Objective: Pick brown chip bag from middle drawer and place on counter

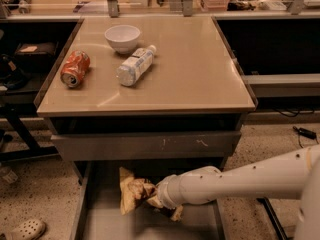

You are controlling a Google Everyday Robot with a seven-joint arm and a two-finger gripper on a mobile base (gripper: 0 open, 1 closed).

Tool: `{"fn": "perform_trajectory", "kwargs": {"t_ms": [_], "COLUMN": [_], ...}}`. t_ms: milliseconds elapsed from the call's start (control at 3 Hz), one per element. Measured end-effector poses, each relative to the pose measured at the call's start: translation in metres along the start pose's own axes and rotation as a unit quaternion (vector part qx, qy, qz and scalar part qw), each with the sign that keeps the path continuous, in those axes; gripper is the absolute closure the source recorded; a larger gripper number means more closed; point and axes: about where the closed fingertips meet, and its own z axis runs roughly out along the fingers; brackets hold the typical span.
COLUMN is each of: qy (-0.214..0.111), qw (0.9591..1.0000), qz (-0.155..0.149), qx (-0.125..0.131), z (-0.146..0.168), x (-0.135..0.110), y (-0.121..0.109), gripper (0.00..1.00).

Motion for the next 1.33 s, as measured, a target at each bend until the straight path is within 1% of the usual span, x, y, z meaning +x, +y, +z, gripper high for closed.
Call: {"fn": "perform_trajectory", "kwargs": {"t_ms": [333, 667, 1000, 1333], "qy": [0.019, 0.009, 0.008, 0.023], "qw": [0.9990, 0.9977, 0.9976, 0.9965], "qz": [0.029, 0.008, 0.007, 0.005], "qx": [0.030, 0.067, 0.068, 0.081], "z": [-0.056, -0.093, -0.094, -0.125], "x": [-0.003, -0.031, -0.032, -0.038], "y": [0.009, 0.000, 0.000, 0.007], "gripper": [1.00, 1.00, 1.00, 1.00]}}
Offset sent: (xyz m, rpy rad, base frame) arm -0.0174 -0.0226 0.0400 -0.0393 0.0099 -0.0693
